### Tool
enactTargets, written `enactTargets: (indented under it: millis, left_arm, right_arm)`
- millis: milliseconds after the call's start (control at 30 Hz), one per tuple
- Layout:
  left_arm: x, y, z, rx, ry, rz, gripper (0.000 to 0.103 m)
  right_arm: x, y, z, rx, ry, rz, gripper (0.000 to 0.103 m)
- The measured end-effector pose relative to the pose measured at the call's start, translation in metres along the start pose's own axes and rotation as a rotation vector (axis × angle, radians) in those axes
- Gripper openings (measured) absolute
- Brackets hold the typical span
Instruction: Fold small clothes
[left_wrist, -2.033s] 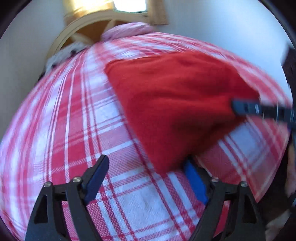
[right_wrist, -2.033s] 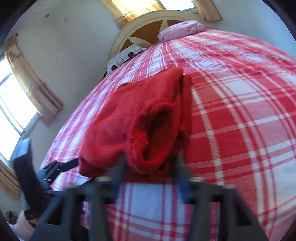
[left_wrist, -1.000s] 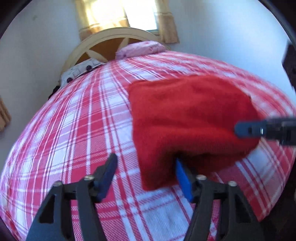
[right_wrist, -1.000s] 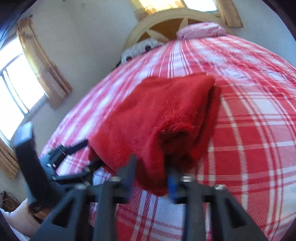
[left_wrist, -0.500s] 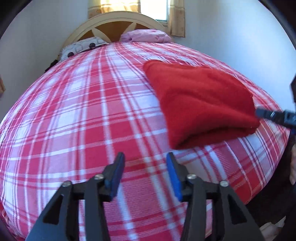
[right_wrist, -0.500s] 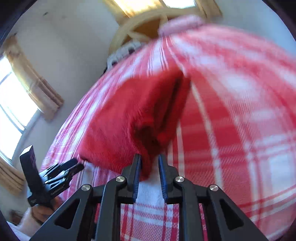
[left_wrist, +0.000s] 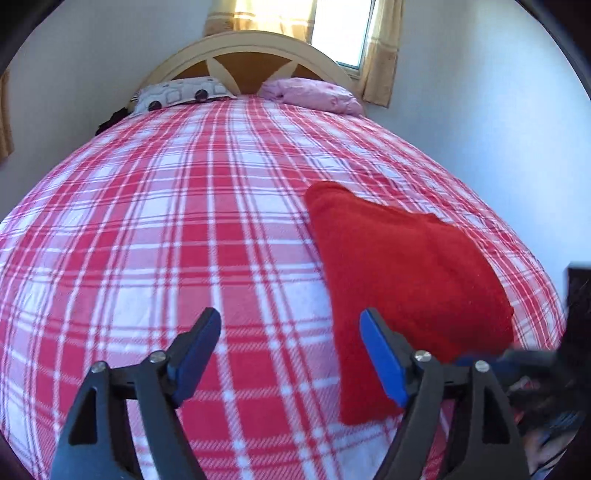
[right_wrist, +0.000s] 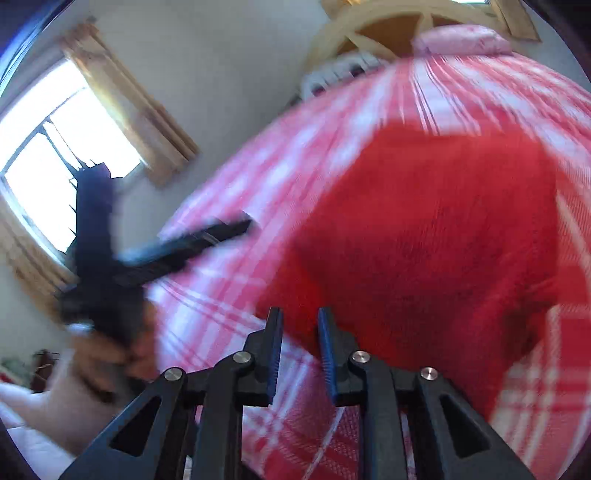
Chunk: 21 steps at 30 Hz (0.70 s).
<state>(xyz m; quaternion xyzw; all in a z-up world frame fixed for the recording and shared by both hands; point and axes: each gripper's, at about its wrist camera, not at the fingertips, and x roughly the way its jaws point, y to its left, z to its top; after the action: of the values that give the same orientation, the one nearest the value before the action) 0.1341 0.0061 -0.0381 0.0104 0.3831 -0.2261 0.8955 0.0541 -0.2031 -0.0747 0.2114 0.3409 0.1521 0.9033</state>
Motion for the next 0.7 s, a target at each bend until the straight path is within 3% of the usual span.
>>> enactTargets:
  millis: [100,200,300,367,400,567,633,700]
  left_arm:
    - [0.013,-0.012,0.004,-0.014,0.015,-0.042,0.082]
    - [0.024,-0.026,0.001,-0.027,0.036,-0.047,0.082]
    - [0.033,-0.036,-0.012,-0.018,0.046,-0.025,0.082]
    - [0.036,-0.040,-0.022,-0.013,0.032,-0.031,0.084]
    - [0.035,-0.042,-0.025,-0.011,0.032,-0.031,0.086]
    - [0.028,-0.031,-0.017,-0.017,0.061,-0.059,0.092]
    - [0.022,-0.023,-0.009,-0.039,0.043,-0.083,0.092]
    - [0.018,-0.015,0.003,-0.049,0.003,-0.076,0.094]
  right_arm:
    - [-0.037,-0.019,0.039,-0.014,-0.114,-0.112,0.027]
    - [-0.040,-0.073,0.076,0.065,-0.086,-0.321,0.031]
    - [-0.014,-0.137,0.088,0.259,-0.018,-0.264,0.031]
    - [-0.001,-0.153,0.091,0.256,-0.010,-0.335,0.015]
    - [0.005,-0.156,0.091,0.237,-0.003,-0.379,0.015]
    - [-0.011,-0.164,0.088,0.326,-0.046,-0.284,0.018]
    - [-0.029,-0.165,0.076,0.398,-0.138,-0.208,0.023]
    - [-0.048,-0.166,0.066,0.479,-0.233,-0.158,0.054]
